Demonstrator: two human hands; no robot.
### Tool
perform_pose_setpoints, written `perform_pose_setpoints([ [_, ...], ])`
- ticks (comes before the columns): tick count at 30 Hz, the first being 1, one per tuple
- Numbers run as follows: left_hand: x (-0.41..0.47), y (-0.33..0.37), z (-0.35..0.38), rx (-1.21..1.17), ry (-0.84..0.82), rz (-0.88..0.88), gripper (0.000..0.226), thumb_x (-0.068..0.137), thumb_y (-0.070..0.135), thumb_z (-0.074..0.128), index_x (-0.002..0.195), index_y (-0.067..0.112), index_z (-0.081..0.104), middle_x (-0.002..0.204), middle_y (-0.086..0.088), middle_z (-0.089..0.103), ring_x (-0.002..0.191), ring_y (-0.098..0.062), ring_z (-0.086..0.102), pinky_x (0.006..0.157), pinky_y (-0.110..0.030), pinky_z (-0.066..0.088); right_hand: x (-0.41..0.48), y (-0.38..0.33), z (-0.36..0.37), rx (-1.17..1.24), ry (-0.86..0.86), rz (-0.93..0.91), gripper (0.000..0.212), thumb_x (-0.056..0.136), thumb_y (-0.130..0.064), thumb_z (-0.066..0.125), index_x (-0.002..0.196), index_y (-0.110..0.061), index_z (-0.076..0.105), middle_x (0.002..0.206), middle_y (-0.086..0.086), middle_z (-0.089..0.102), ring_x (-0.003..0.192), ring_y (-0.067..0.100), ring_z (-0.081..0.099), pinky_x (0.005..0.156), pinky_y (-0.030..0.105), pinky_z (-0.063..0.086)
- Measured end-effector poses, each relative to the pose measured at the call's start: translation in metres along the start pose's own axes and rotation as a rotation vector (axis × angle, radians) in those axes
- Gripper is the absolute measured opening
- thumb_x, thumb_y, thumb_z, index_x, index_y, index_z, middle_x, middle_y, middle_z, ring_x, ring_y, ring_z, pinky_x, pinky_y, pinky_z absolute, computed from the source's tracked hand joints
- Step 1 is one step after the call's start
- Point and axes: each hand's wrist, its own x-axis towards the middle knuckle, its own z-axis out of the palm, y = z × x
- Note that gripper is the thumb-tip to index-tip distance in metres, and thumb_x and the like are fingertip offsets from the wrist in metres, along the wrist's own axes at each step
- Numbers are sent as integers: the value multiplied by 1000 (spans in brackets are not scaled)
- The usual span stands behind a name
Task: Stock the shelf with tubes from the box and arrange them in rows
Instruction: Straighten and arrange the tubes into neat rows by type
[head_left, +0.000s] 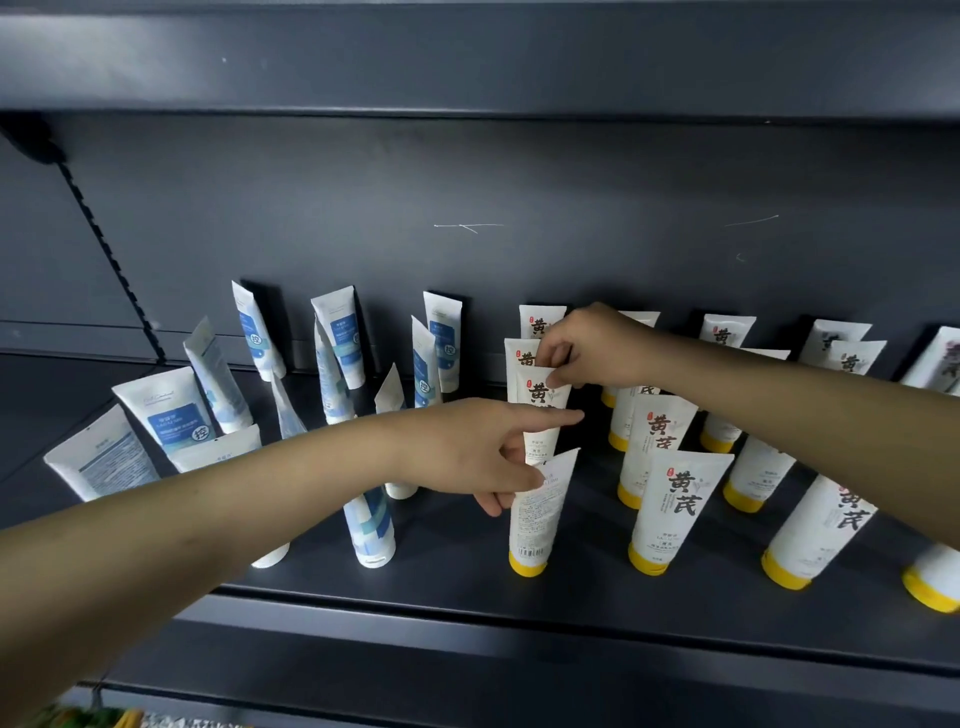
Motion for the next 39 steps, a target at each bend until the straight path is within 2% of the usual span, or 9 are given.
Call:
perform_pose_setpoints([
  [4, 1, 0, -13, -105, -118, 16, 58, 93, 15, 56, 141, 41, 37, 83, 2, 55, 82, -15, 70, 81, -23, 57, -1, 4, -1, 28, -24, 9, 20, 77, -14, 75, 96, -14, 69, 83, -7, 66, 61, 14, 67, 62, 16, 49],
  [7, 2, -1, -22, -130, -192, 17, 63, 87, 13, 66, 140, 35, 41, 87, 1, 56, 84, -14, 67, 81, -20, 54, -2, 7, -3, 81, -74, 21, 21, 78, -13, 74, 98, -14, 68, 81, -9, 64, 63, 15, 67, 58, 12, 49],
  [10, 3, 0, -29, -40, -198, 15, 70, 80, 15, 74, 139, 35, 42, 98, -1, 62, 86, -12, 66, 75, -16, 51, -3, 11, -5, 112, -87, 22, 20, 80, -12, 72, 100, -12, 69, 85, -4, 68, 77, 21, 70, 66, 19, 54],
  [20, 14, 2, -14, 461, 189, 61, 55, 68, 57, 73, 103, 21, 52, 78, 4, 65, 61, -7, 57, 57, -20, 45, -2, 14, -4, 182, -107, 27, 20, 81, -14, 72, 101, -9, 69, 86, 3, 71, 76, 27, 70, 71, 33, 58],
  [24, 17, -1, -8, 476, 282, 111, 47, 69, 59, 70, 87, 22, 49, 65, 11, 52, 57, -3, 48, 57, -21, 43, -1, 12, -4, 167, -109, 17, 21, 81, -14, 71, 101, -9, 70, 89, 7, 72, 79, 29, 70, 72, 35, 58],
  [28, 19, -8, -7, 421, 335, 154, 40, 73, 56, 69, 87, 20, 57, 61, 11, 49, 55, -3, 47, 55, -20, 40, -1, 12, -4, 174, -108, 16, 11, 80, -15, 72, 91, -13, 70, 82, 3, 71, 74, 26, 69, 70, 32, 56],
  [34, 19, -18, -10, 360, 405, 231, 22, 75, 49, 71, 79, 28, 63, 92, 10, 46, 82, -3, 47, 73, -17, 41, -2, 13, -3, 211, -99, 22, 9, 80, -14, 72, 89, -15, 70, 83, 1, 72, 77, 25, 70, 68, 27, 56],
  [37, 24, -19, -4, 302, 423, 232, 24, 77, 45, 72, 69, 32, 54, 91, 10, 48, 76, 0, 46, 67, -8, 36, -3, 12, -3, 253, -118, 36, 8, 81, -13, 72, 87, -17, 68, 77, -4, 69, 75, 23, 69, 64, 21, 54],
  [39, 25, -20, -2, 231, 402, 212, 24, 77, 44, 72, 67, 33, 54, 84, 12, 55, 74, -3, 52, 67, -14, 43, -4, 12, -3, 312, -146, 71, 12, 81, -13, 72, 93, -13, 69, 81, -3, 69, 77, 18, 69, 64, 19, 55],
])
